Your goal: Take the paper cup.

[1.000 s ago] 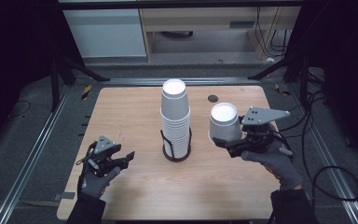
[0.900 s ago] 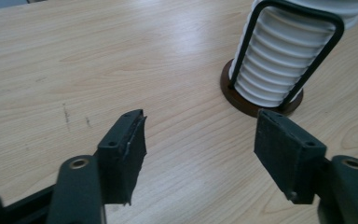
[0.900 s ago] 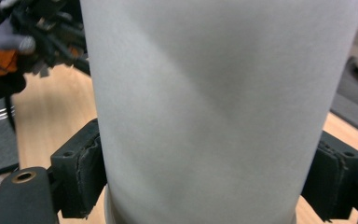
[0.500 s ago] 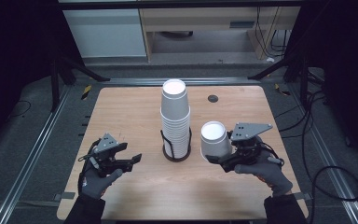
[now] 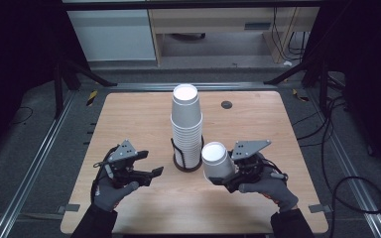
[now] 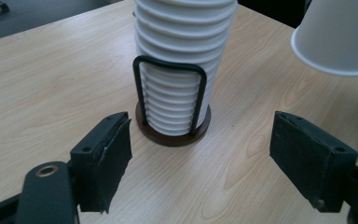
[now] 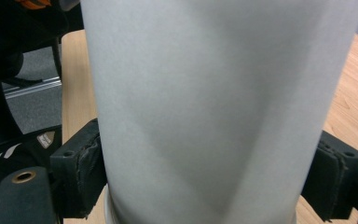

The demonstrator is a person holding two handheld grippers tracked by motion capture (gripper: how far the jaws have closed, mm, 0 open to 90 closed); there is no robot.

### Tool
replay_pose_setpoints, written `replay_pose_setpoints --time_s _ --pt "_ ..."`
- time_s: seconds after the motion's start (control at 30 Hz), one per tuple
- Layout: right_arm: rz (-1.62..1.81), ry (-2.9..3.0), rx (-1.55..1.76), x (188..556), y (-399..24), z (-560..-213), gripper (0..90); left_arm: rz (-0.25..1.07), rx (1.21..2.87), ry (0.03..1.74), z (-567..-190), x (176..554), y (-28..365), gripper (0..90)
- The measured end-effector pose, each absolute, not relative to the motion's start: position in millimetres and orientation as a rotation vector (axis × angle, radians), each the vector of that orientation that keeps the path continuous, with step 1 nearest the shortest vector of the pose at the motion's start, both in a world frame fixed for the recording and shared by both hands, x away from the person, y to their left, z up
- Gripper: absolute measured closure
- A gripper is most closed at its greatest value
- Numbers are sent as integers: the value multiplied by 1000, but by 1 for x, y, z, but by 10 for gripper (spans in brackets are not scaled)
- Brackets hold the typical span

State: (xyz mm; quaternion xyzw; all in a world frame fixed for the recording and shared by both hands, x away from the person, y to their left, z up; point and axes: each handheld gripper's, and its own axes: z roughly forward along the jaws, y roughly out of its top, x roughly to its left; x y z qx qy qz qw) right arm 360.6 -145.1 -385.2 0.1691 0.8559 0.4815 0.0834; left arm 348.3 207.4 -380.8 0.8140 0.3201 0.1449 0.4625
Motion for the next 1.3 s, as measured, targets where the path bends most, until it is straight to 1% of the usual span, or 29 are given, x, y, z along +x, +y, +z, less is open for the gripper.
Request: replay_pose_setpoints --time_s 0.4,0.73,0.87,1.03,1.3 --pt "1405 2479 559 349 -133 -393 150 350 1971 715 -367 347 183 199" --pt "1311 2520 513 341 -118 -397 149 322 1970 714 -375 344 175 196" --pt "1353 2508 501 341 -113 -395 150 317 1964 701 -372 341 174 194" --pt "1256 2555 462 341 -104 -402 150 314 1964 671 -369 337 173 192" --pt "1299 2555 463 339 -100 -402 149 280 1973 632 -370 332 166 189"
